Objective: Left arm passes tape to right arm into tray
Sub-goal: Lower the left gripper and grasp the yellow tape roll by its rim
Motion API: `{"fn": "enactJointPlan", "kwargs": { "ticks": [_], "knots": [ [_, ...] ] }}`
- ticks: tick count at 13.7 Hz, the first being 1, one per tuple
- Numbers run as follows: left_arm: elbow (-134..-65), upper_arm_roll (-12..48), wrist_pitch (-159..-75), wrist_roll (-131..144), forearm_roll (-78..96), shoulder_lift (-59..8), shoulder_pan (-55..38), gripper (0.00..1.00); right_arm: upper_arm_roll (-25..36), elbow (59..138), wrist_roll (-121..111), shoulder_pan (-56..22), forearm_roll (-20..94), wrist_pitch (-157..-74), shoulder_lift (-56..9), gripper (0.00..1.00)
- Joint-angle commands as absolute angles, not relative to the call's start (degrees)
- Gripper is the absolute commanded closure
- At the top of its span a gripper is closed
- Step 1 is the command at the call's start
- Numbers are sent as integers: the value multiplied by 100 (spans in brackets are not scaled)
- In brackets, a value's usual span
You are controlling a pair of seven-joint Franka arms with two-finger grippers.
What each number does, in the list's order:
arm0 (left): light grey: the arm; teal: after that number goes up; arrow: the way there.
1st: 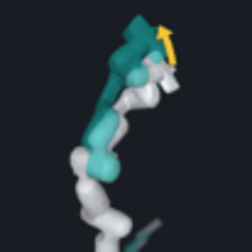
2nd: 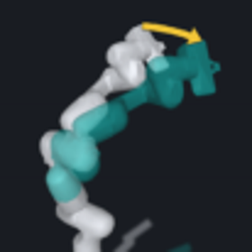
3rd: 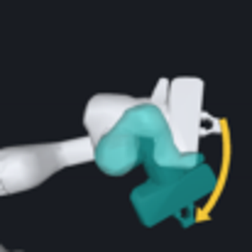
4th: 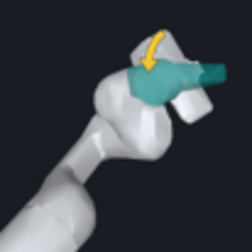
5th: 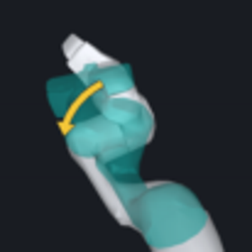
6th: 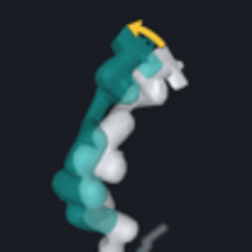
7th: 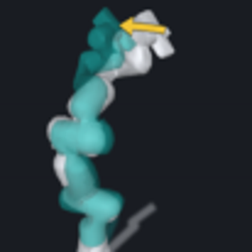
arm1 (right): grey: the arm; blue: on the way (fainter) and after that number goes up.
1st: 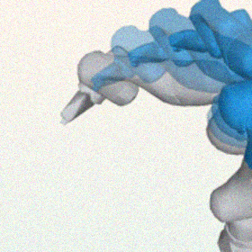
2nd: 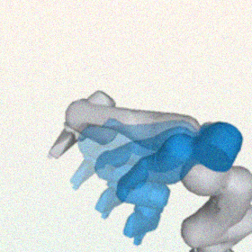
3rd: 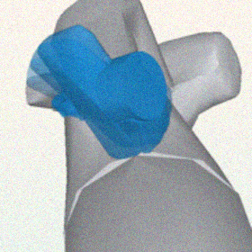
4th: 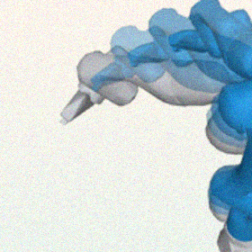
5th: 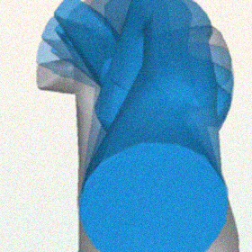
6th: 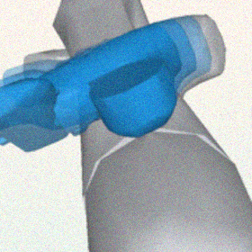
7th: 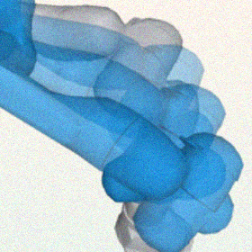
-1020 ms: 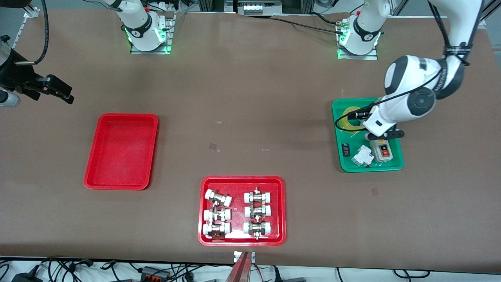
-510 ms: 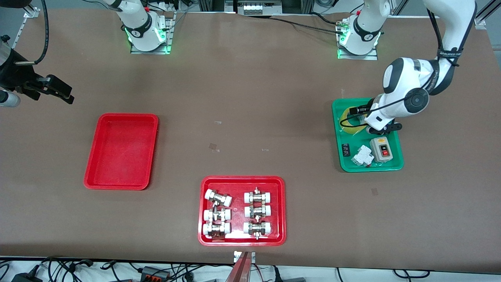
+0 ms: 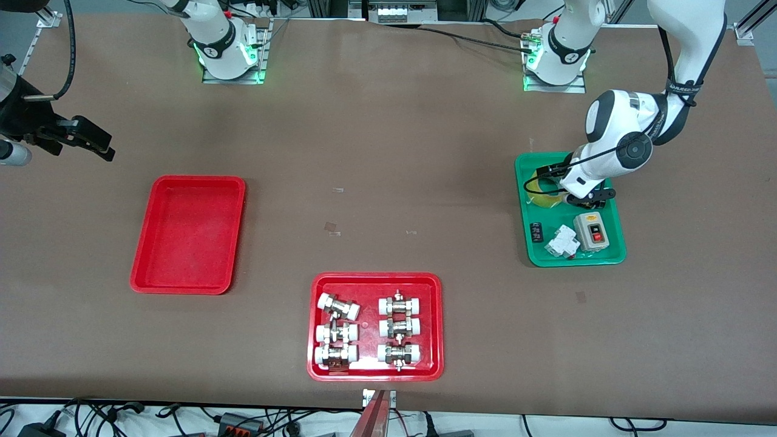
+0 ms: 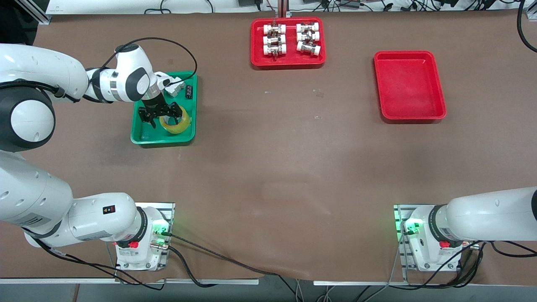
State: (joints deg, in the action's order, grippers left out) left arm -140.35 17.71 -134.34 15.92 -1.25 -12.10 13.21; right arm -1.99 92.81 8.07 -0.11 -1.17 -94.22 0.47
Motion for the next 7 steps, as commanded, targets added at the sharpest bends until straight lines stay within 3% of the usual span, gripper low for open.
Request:
{"fn": "enactJointPlan", "kwargs": {
  "ticks": [1, 4, 6, 7],
  "knots": [
    [-14071, 1775, -13614, 1521, -325, -1309, 1520, 42, -211, 9158, 765, -9, -105, -9343, 18, 0],
    [-14045, 1749, -13754, 1521, -325, -1389, 1590, 47, -211, 9158, 765, -9, -105, -9343, 18, 0],
    [-14045, 1784, -13764, 1486, -325, -1380, 1722, 87, -211, 9158, 765, -9, -105, -9343, 18, 0],
    [-14036, 1793, -13729, 1503, -325, -1345, 1723, 99, -220, 9158, 765, -9, -105, -9343, 18, 0]
  ]
}}
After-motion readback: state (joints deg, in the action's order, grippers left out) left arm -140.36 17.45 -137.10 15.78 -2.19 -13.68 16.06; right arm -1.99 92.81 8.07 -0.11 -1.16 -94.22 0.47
